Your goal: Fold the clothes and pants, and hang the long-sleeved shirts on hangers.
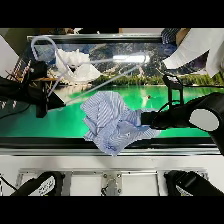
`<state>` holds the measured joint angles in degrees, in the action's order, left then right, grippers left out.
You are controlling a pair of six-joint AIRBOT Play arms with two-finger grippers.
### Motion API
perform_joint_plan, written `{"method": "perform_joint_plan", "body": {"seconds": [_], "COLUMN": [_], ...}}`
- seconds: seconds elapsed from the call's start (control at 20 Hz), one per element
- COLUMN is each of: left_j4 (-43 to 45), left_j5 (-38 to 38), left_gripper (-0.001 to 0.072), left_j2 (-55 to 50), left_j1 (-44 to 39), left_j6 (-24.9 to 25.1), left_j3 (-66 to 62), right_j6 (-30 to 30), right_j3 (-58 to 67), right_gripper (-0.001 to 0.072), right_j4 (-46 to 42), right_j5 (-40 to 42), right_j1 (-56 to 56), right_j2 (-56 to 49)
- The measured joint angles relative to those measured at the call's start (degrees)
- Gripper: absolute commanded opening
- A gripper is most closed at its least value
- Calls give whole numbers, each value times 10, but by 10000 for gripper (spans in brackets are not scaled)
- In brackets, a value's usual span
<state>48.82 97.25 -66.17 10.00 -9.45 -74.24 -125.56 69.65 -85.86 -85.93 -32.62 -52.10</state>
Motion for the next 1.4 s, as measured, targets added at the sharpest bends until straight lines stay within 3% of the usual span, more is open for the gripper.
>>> {"method": "perform_joint_plan", "body": {"seconds": [0.2, 0.45, 0.75, 1.4], "left_j4": [-5, -6, -3, 20], "left_j5": [3, -45, -90, -117], "left_gripper": [20, 20, 20, 20], "left_j2": [0, 0, -12, -131], "left_j1": [8, -21, -78, -183], "left_j6": [90, 142, 160, 160], "left_j3": [95, 194, 225, 142], "right_j6": [7, 38, 81, 131], "right_j3": [0, 10, 51, 85], "right_gripper": [10, 10, 10, 10], "right_j4": [2, 1, -4, -8], "right_j5": [-7, -34, -54, -60], "right_j1": [32, 80, 111, 116], "right_j2": [0, -1, -11, -19]}}
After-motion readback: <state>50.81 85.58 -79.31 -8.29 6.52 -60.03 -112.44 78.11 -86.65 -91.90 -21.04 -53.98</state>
